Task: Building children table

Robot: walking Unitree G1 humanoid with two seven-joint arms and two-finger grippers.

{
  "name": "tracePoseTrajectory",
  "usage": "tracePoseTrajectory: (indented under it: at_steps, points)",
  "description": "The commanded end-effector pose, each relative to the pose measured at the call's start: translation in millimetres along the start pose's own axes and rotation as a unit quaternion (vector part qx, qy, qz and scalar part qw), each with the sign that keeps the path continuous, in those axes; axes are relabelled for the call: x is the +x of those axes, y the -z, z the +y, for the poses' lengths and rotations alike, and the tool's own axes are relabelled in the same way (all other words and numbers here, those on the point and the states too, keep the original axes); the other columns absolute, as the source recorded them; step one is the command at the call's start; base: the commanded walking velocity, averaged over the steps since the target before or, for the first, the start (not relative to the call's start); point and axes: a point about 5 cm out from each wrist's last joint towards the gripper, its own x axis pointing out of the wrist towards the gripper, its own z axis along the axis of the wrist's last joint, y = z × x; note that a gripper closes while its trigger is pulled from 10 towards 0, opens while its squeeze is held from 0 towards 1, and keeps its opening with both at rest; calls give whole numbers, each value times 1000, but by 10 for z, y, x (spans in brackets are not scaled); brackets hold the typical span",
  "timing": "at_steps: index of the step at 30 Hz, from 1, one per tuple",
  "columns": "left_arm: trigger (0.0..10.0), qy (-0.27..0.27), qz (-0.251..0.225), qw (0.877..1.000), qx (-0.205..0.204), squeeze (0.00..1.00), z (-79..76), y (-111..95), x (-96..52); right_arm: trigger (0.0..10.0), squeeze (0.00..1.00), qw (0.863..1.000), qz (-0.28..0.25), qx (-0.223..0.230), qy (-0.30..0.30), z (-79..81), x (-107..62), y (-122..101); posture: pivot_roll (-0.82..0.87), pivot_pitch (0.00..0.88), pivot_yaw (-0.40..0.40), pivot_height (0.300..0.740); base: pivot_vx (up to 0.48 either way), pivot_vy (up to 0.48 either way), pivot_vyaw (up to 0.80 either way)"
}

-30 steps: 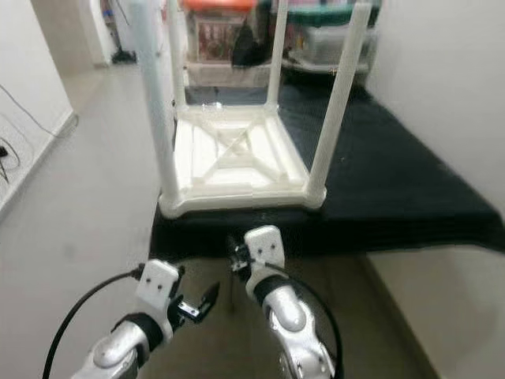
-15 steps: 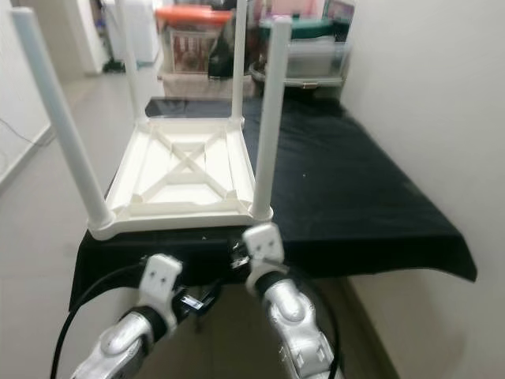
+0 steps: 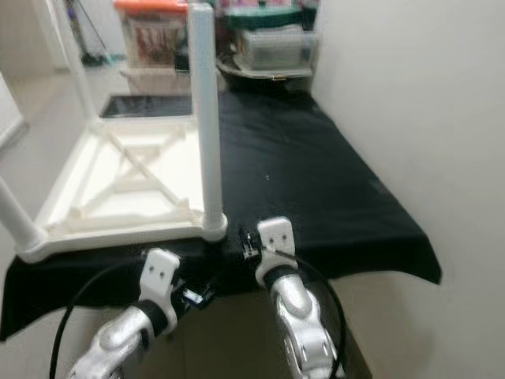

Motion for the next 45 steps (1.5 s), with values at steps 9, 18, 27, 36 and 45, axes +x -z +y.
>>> tracePoseTrajectory:
  at_steps: [9,18,27,36,45]
  points:
    - [10000,-6,4,1000,3,0,30,34,-47,10000,0,998,-60,2,11,-60,204,-367,87,14,-48,740,0,0,0]
    - [10000,-1,5,1000,6,0,3,21,-87,10000,0,999,-43,13,26,-94,385,-520,94,48,-42,740,0,0,0]
    - [10000,4,4,1000,11,0,-43,-15,-131,10000,0,996,-62,58,2,2,534,-719,103,79,-46,740,0,0,0]
    - [10000,5,6,1000,11,0,-85,-31,-170,10000,0,992,-77,95,-39,124,615,-856,108,107,-53,740,0,0,0]
    - [10000,6,8,1000,10,0,-114,-55,-197,10000,0,993,-55,93,-55,286,745,-801,115,125,-59,740,0,0,0]
